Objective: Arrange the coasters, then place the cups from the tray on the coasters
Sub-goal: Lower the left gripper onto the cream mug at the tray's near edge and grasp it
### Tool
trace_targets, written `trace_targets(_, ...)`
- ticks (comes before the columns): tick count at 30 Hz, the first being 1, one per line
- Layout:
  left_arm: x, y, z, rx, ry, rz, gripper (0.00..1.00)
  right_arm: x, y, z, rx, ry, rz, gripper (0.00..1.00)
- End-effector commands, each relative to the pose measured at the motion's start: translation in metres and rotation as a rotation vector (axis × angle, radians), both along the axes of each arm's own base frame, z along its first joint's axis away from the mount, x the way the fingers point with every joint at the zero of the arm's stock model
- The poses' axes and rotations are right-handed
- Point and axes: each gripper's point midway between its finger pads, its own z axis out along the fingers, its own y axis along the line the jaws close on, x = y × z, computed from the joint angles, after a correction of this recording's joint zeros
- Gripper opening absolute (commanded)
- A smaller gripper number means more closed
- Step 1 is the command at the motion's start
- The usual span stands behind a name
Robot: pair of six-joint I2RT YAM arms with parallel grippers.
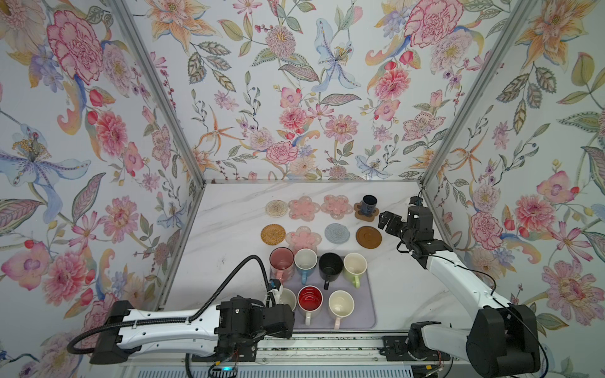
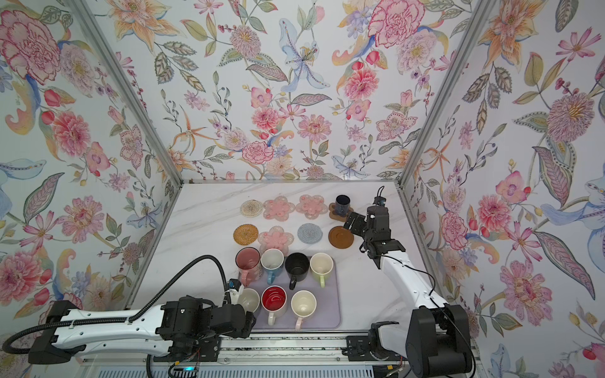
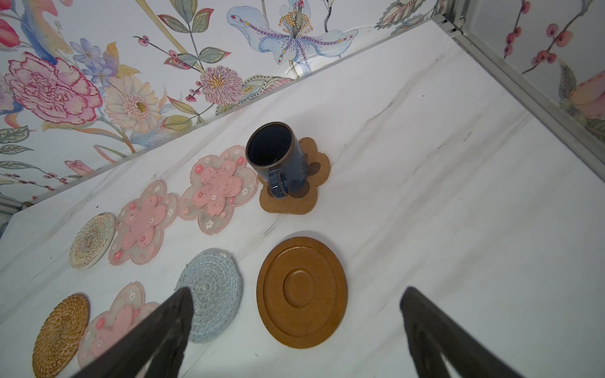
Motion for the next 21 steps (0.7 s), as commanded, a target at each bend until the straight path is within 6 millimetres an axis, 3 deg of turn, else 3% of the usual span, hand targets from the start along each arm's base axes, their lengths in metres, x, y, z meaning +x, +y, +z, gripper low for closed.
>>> trace_targets(1,-0.002,-0.001,-0.008,0.017,0.005,-0.001,0.88,0.001,0.004,0.001,0.01,0.005,0.008,0.99)
trace_targets(21,0.005,0.013,-0.024,0.16,-0.025,0.039,0.55,0.003,0.008,-0.001,0.026,0.005,0.026,0.99)
